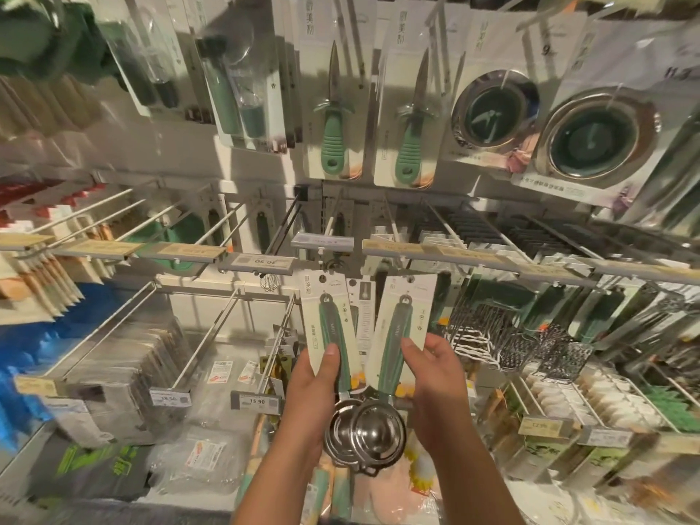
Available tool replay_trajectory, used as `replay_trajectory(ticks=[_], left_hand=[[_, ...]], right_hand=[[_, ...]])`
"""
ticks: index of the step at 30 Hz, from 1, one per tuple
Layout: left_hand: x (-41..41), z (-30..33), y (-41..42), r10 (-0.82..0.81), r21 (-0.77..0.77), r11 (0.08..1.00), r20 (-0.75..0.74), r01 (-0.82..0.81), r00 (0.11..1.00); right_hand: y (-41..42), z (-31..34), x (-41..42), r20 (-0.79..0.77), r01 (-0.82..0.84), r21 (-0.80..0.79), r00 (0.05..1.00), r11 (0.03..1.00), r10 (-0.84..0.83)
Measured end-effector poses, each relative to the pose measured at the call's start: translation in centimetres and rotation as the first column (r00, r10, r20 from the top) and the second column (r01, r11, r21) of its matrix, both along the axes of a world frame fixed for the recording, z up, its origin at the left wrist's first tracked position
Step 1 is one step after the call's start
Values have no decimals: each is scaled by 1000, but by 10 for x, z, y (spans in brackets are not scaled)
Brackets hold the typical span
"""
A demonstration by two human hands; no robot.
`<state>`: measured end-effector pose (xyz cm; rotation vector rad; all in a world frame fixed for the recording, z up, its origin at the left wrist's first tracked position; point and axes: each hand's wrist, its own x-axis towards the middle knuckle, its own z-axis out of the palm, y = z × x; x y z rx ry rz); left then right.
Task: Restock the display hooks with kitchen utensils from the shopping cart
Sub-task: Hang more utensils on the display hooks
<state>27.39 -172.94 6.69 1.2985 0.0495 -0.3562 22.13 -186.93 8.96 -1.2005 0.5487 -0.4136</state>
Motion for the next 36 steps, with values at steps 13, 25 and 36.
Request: replay_trajectory(ticks=[13,25,36], left_hand=[[1,-5,7,37,22,999,-7,-37,999],[0,7,20,51,7,999,-52,-51,997],[-5,12,19,-35,-149,989,-213,3,976]], right_hand=[[-2,9,7,28,51,-34,998,998,-50],[-16,21,49,-167,5,-249,985,968,-48],[11,0,35,-99,-355,126,925,926,368]])
